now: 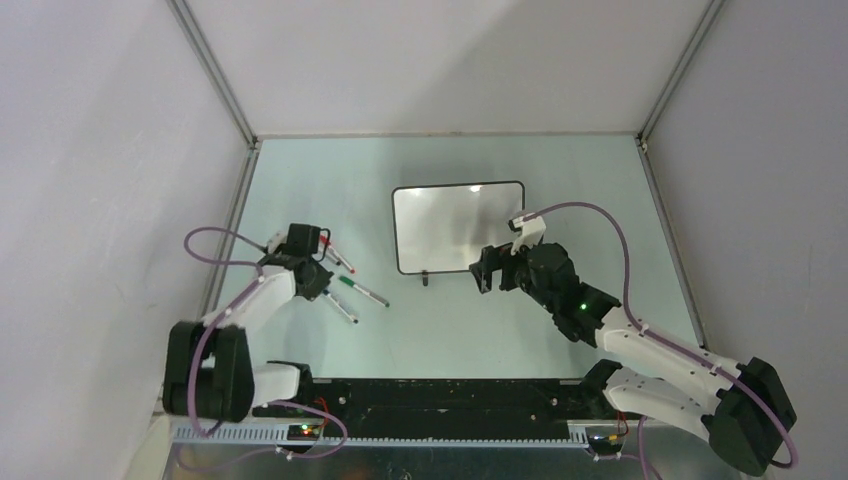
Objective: Write a sentence on the whiteboard
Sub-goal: Pick up the whiteboard marker from the center of the board, then open the pen cap of the whiteboard marker.
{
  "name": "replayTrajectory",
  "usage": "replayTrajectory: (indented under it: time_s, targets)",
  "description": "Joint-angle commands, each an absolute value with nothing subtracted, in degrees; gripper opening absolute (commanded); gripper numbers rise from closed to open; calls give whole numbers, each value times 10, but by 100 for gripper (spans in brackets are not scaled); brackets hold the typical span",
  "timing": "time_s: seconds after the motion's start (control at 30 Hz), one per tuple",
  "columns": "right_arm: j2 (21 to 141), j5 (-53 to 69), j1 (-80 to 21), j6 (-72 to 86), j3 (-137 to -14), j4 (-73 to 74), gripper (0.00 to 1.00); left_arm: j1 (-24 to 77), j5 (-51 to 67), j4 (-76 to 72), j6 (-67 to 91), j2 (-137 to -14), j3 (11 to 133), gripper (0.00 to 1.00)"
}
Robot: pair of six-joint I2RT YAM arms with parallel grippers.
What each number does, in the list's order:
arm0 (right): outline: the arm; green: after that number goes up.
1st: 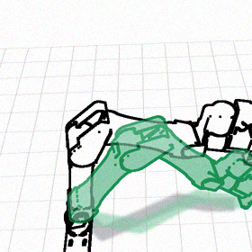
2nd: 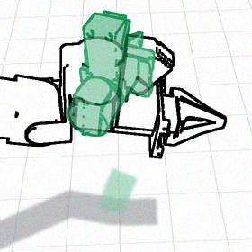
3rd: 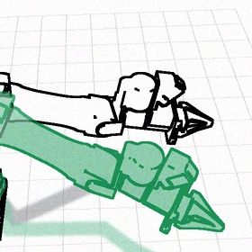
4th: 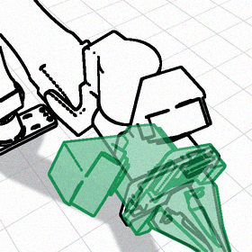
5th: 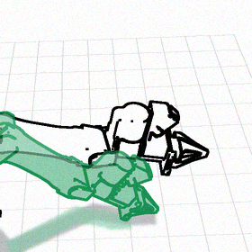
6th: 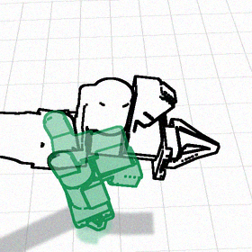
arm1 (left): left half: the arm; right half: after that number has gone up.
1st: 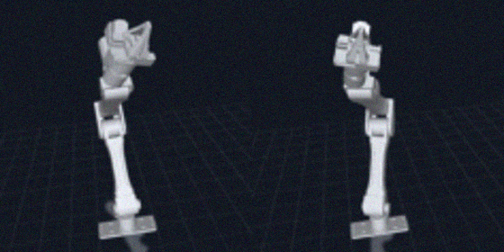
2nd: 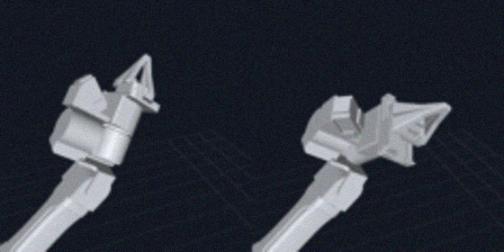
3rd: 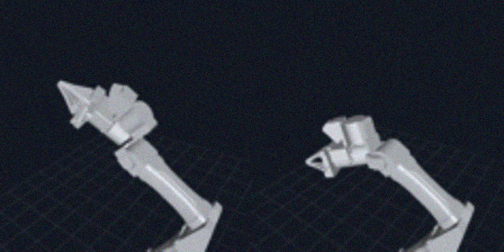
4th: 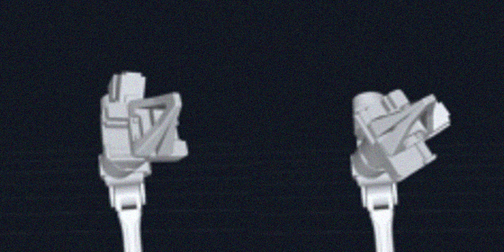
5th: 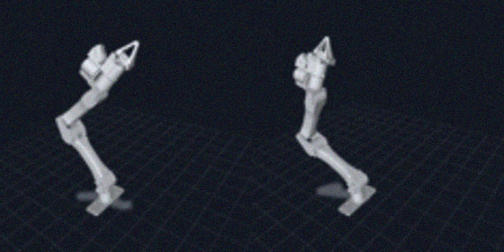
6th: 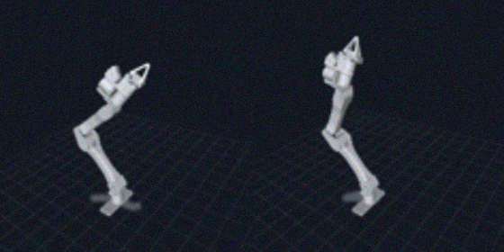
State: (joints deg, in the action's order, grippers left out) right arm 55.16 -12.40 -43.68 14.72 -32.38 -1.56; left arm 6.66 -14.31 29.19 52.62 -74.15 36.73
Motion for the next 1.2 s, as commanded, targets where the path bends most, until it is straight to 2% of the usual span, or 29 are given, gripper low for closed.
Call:
replayTrajectory:
  time_s: [0.0, 0.2, 0.43, 0.7, 0.83, 1.17]
  targets:
    - [526, -9, -446, 160, -355, -76, 95, 71, -120, 318, 561, -596, 357, 0]
    - [559, -63, -524, 218, -379, -135, 95, 75, 28, 280, 679, -426, 300, 0]
    - [654, -184, -628, 285, -406, -267, 88, 87, 80, 205, 850, -301, 262, 0]
    - [764, -212, -676, 293, -475, -327, 85, 105, 114, 194, 884, -324, 308, 0]
    - [796, -207, -678, 304, -514, -321, 77, 113, 114, 184, 889, -334, 313, 0]
    - [855, -196, -679, 338, -563, -278, 69, 114, 119, 162, 897, -342, 308, 0]
